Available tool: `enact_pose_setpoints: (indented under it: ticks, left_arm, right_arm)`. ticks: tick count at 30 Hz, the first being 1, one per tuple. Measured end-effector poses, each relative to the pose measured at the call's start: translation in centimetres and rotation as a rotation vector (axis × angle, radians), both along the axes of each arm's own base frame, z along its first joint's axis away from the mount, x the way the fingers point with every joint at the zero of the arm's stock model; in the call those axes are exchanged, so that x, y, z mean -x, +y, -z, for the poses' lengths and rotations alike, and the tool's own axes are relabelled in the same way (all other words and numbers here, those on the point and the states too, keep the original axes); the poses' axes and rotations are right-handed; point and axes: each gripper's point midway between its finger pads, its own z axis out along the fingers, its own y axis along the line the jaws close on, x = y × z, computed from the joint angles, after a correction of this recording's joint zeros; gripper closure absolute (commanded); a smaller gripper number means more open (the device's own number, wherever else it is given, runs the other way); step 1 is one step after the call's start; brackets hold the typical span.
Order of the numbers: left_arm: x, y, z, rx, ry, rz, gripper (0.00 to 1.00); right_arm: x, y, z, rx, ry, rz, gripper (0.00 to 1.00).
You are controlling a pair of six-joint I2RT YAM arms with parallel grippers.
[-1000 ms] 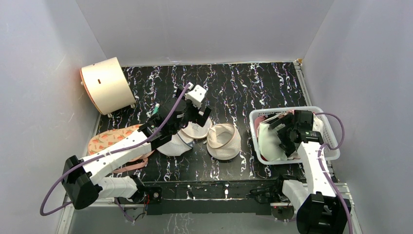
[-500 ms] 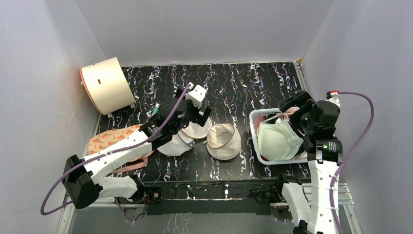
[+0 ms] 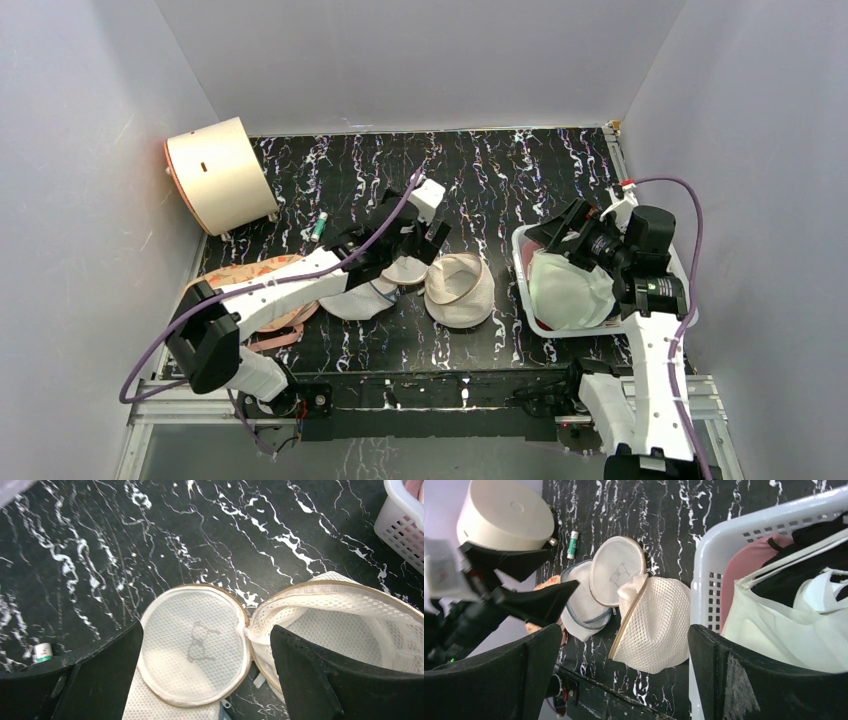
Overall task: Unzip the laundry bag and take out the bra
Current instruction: Close the laundry bag at the center of the board.
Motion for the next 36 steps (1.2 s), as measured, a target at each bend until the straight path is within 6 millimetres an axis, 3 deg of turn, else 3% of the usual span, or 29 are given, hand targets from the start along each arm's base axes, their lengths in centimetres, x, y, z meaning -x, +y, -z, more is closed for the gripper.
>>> enact_pose_setpoints:
  ticks: [3,8,14,19,21,23,29,33,36]
  left_arm:
    - [0.1,-0.4,1.7,-0.001,0.076,-0.023,0.02]
    - [0.3,1.2,3.5,0.096,0.263,-0.058,0.02]
    - [-3.4,8.5,4.4,0.3,0.464,-0.222,0.03]
    - [-2.3,7.9,6.0,0.367,0.58,-0.162,0.05]
    - [-2.2,8.1,7.3,0.37,0.63,-0.162,0.11]
    - [-2.5,8.4,8.8,0.368,0.681,-0.178,0.17]
    - [-3.5,8.4,12.8,0.362,0.792,-0.225,0.21]
    - [-4.7,8.0,13.4,0.358,0.807,-0.228,0.32]
    - [-6.1,7.6,14.1,0.352,0.806,-0.222,0.33]
  right_arm:
    - [0.9,0.5,-1.0,0.017,-0.06,-0.041,0.02]
    - [1.9,0.9,-1.6,0.082,-0.105,-0.114,0.02]
    - [2.6,1.8,-2.1,0.206,-0.163,-0.212,0.02]
    - [3.2,2.3,-0.8,0.294,-0.149,-0.252,0.02]
    - [3.4,2.4,-0.5,0.315,-0.149,-0.261,0.02]
    - [3.6,2.4,-0.5,0.328,-0.157,-0.261,0.02]
    - [3.5,2.1,-0.1,0.35,-0.162,-0.247,0.02]
    - [3.5,2.0,0.5,0.351,-0.15,-0.246,0.02]
    - [3.4,2.0,0.9,0.351,-0.137,-0.247,0.02]
